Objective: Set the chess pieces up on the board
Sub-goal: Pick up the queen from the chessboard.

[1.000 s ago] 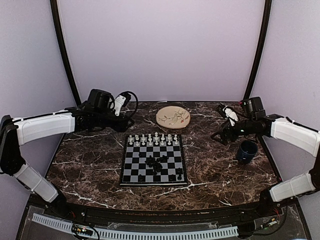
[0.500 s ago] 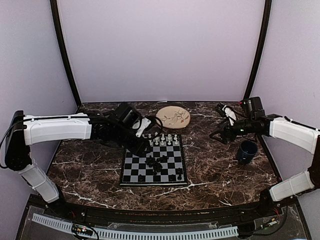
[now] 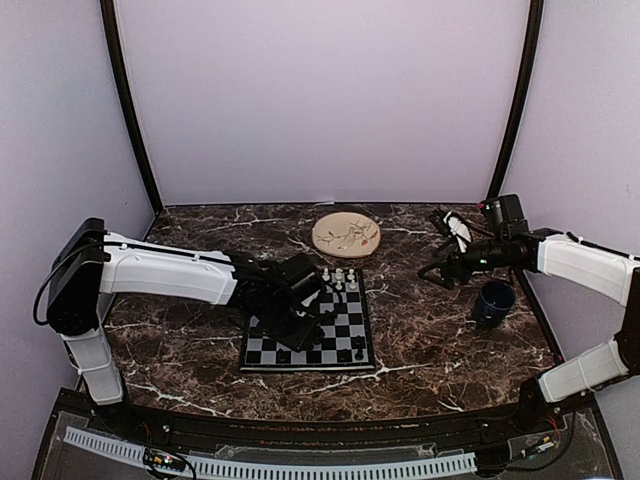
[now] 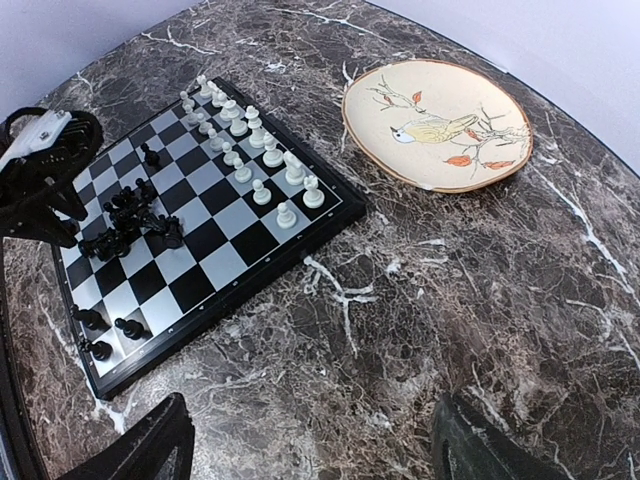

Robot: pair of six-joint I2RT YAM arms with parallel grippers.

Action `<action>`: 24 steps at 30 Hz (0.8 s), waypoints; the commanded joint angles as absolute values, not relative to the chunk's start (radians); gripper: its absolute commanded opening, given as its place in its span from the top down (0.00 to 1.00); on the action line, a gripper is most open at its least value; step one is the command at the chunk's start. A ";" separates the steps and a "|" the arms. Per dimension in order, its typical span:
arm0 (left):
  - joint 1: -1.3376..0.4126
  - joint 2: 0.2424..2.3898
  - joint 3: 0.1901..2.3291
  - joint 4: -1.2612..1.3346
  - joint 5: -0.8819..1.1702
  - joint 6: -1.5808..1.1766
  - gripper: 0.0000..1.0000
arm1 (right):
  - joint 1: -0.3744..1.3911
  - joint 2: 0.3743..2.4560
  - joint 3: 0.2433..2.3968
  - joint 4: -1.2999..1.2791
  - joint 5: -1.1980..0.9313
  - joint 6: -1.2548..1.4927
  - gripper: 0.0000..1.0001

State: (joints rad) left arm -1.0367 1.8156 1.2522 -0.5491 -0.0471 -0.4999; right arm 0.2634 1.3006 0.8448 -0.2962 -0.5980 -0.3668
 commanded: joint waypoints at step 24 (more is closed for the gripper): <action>-1.057 1.920 1.357 -0.647 -0.034 -0.539 0.62 | 0.262 1.341 0.885 -0.335 -0.648 -0.405 0.21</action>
State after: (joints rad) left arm -1.0519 1.9171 1.3384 -0.5854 -0.0216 -0.5362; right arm 0.2634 1.3296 0.8551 -0.3302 -0.6224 -0.3912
